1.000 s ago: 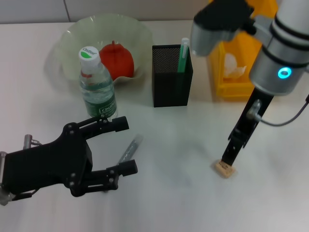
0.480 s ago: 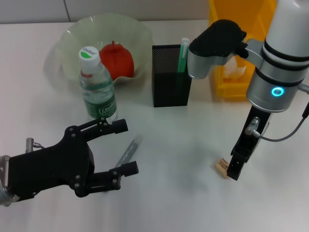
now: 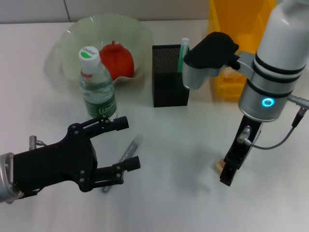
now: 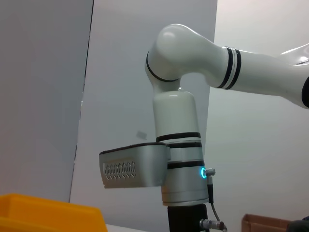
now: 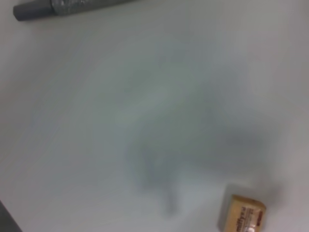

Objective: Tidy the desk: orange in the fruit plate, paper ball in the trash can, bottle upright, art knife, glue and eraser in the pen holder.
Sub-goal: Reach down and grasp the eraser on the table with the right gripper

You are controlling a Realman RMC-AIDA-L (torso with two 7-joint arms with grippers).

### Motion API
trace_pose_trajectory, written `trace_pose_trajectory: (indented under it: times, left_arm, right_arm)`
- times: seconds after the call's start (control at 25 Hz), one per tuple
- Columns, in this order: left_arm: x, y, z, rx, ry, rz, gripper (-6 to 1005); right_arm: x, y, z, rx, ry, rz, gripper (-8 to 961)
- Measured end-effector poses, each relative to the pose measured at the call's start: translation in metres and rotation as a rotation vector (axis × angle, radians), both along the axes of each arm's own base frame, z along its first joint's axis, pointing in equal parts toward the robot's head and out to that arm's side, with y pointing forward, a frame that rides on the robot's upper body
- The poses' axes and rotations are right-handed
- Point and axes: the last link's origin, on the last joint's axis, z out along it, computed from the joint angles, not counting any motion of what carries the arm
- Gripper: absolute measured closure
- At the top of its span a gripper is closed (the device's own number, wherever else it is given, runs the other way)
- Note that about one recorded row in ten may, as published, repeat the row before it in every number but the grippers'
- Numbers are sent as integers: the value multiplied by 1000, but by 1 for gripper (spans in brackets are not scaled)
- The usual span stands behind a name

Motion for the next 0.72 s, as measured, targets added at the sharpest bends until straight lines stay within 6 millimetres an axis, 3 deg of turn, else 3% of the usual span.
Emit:
trace_pose_trajectory:
  times: [0.72]
  left_arm:
    - [1, 2, -3, 1, 6, 4, 192]
  right_arm:
    - [5, 0, -7, 6, -2, 6, 264]
